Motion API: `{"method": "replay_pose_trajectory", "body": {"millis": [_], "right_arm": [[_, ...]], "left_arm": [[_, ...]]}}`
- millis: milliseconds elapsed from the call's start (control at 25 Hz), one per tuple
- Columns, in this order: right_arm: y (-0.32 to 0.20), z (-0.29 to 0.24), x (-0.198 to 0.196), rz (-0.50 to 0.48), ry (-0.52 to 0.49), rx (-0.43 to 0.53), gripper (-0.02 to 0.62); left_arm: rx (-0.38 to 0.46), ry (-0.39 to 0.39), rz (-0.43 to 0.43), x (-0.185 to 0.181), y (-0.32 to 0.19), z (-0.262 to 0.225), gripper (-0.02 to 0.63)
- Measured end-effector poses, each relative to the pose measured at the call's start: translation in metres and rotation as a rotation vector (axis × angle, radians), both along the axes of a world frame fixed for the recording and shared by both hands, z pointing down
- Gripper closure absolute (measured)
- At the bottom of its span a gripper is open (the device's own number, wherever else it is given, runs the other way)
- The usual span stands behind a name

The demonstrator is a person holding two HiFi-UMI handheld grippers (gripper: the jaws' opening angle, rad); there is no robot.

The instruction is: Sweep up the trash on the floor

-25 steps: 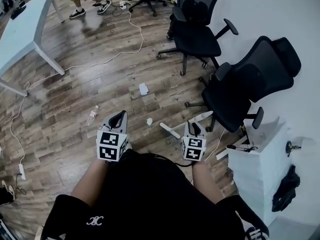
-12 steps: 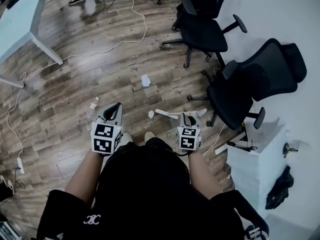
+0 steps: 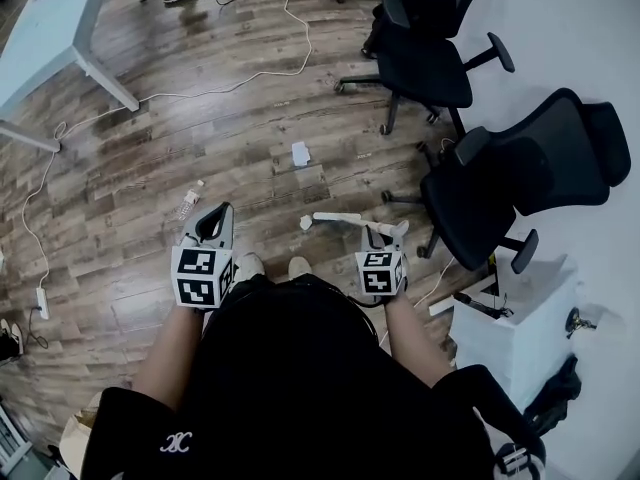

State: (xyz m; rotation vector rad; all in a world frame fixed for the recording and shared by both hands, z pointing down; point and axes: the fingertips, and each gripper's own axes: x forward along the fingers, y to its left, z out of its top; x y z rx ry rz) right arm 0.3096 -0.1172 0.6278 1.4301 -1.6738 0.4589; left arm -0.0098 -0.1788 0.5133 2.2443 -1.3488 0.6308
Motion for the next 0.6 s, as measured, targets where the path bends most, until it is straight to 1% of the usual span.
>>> {"method": "replay_pose_trajectory", "body": {"millis": [200,360,480,600], "right_arm": [[0.018,-0.006,0.018,-0.088,-0.002,0.008,0.502],[0.017,-0.014,0.029,-0.183,-0.01,0.014,0.502],[0.021,-0.018,0.039,-0.267,-0.009,-0.015,0.502],[0.026,-0.018,0.045,-0.342,-0.009,-0.06,0.503]], "left_arm": [[-0.015,-0.014,-0.014,0.016,0.011,0.005,0.611],[-0.019,-0.024,0.003,0.034,0.015,0.006,0.611],[-0.014,-0.035,0.024,0.05,0.021,0.006,0.611],[-0.009,-0.046,0.024,0.054,0.025,0.005,0.611]]}}
